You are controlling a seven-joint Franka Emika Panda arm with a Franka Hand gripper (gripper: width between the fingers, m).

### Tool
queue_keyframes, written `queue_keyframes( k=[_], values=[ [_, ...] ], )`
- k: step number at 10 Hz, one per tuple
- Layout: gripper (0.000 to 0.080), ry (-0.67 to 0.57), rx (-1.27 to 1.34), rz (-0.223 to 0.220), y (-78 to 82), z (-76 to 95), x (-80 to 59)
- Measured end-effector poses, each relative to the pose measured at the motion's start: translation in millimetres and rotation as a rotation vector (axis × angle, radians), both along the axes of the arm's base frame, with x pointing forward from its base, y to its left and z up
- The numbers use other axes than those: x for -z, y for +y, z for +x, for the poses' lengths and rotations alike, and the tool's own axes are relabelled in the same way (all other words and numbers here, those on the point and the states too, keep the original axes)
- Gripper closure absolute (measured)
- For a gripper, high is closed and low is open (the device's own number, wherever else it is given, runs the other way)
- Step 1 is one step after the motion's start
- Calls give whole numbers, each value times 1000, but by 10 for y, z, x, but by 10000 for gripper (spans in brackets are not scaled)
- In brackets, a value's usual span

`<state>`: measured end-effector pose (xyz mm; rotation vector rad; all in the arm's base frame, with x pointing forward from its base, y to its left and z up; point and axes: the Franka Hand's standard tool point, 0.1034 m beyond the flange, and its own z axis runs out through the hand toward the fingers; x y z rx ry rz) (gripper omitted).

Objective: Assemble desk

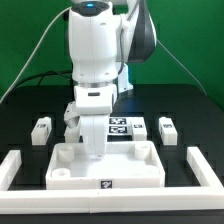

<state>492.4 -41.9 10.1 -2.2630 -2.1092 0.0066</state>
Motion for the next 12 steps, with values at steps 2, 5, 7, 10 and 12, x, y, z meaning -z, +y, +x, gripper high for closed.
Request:
queue_keyframes(
  k=[2, 5, 7, 10, 12],
  values=[
    [744, -2, 0, 0, 0, 4, 0],
    [744, -2, 1, 0, -2, 3, 0],
    [744, -2, 1, 0, -2, 3, 0],
    [744, -9, -3, 5, 101, 100, -48],
    [744, -17, -37, 26, 360, 229, -83]
  ],
)
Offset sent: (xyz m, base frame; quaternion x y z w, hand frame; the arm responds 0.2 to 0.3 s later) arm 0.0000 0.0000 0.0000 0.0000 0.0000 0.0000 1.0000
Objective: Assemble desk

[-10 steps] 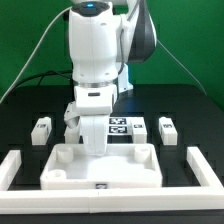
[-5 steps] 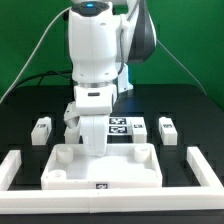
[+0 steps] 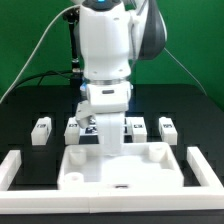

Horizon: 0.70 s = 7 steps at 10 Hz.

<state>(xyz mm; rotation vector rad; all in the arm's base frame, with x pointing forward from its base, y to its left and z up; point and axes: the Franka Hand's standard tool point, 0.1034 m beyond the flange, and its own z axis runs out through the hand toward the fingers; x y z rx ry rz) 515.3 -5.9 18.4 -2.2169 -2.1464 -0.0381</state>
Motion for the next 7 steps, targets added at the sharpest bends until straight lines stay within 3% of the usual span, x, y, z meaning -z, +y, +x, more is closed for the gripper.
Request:
queue_keyframes(
  k=[2, 4, 7],
  values=[
    [744, 47, -9, 25, 313, 23, 40],
    [742, 58, 18, 5, 338, 21, 74],
    [714, 38, 16, 9, 283, -40, 96]
  ],
)
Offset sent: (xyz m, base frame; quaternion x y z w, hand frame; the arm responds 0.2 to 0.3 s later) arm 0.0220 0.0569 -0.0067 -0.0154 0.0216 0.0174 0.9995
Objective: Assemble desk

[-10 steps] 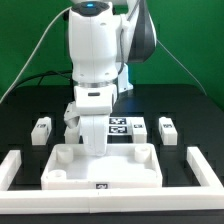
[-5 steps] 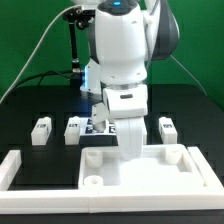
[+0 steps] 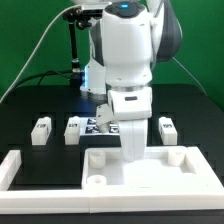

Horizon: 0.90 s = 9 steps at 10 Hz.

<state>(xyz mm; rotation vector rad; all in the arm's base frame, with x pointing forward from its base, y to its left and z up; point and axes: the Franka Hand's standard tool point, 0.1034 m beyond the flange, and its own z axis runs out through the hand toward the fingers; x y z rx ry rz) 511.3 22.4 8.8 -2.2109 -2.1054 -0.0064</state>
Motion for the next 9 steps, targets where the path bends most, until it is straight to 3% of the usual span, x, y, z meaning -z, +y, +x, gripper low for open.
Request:
queue_keyframes(
  k=[1, 2, 4, 5, 9],
  values=[
    [522, -1, 0, 0, 4, 8, 3],
    [522, 0, 0, 1, 3, 5, 7],
    [238, 1, 0, 1, 3, 1, 13],
    [173, 2, 0, 1, 3, 0, 15],
    [150, 2, 0, 1, 3, -1, 16]
  ],
)
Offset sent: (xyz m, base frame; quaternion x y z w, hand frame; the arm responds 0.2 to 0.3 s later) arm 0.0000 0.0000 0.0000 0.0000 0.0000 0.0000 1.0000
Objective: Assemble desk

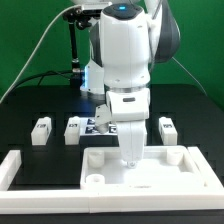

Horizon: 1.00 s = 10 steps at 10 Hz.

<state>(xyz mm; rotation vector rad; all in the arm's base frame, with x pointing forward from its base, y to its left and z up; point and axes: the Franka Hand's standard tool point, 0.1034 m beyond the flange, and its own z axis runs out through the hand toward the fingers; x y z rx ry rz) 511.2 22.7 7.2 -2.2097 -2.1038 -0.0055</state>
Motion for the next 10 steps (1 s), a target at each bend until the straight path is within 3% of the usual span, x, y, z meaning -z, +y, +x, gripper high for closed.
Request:
queue_keyframes(
  k=[2, 4, 7, 9, 10],
  values=[
    [150, 0, 13, -1, 5, 7, -9],
    [150, -16, 175, -27, 101, 77, -327],
    [150, 2, 528, -60, 383, 58, -571],
    [150, 5, 704, -67, 621, 68, -610],
    [150, 7, 769, -55, 625, 93, -605]
  ],
)
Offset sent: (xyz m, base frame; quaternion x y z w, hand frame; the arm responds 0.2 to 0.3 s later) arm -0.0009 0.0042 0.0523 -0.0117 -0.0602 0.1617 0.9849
